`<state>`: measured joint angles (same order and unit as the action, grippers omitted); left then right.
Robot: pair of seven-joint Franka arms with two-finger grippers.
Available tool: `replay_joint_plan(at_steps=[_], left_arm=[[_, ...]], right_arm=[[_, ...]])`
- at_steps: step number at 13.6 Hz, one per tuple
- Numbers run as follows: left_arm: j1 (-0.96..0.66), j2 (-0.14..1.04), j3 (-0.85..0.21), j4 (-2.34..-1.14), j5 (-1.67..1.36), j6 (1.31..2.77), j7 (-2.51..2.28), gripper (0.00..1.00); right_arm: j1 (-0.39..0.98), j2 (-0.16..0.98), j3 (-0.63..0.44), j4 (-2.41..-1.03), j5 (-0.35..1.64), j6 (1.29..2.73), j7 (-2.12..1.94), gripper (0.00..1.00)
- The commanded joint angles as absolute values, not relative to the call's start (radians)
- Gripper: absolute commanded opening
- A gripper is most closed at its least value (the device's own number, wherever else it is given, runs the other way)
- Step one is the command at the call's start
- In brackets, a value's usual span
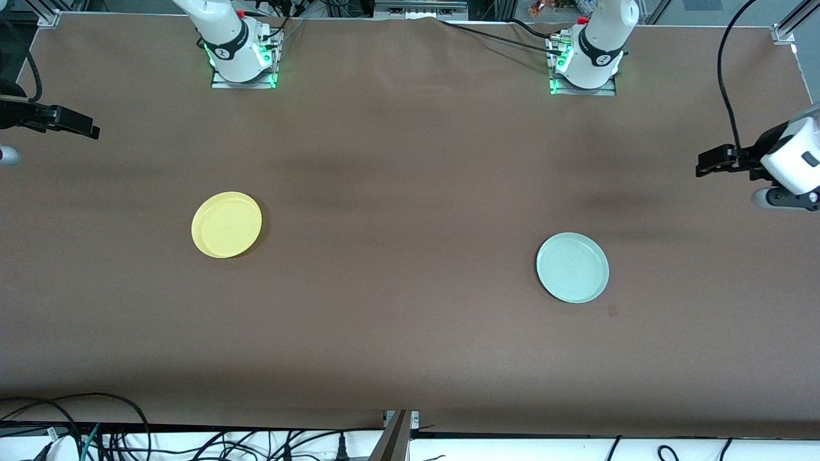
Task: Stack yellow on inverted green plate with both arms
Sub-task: 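Reach the left gripper down to the rim of the green plate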
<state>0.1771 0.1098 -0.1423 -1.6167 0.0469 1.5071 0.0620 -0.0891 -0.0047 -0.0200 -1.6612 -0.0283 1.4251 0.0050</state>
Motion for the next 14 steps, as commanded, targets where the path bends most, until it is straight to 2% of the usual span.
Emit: replay_joint_plan(at_steps=[1,9,14], left_arm=[[0.183,0.043,-0.146,-1.776,0.029,1.61,0.025,1.0],[0.179,0.08,-0.163,-2.103,0.028,2.059,-0.034,1.0],[0.181,0.315,-0.163,-2.117,0.029,2.36,-0.067,1.0]], right_arm=[[-0.097,-0.005,-0.014,-1.647,-0.012,1.405,0.002,1.0],[-0.098,-0.003,-0.037,-1.648,-0.012,1.407,-0.002,1.0],[-0.098,-0.003,-0.037,-1.649,-0.012,1.405,-0.002,1.0]])
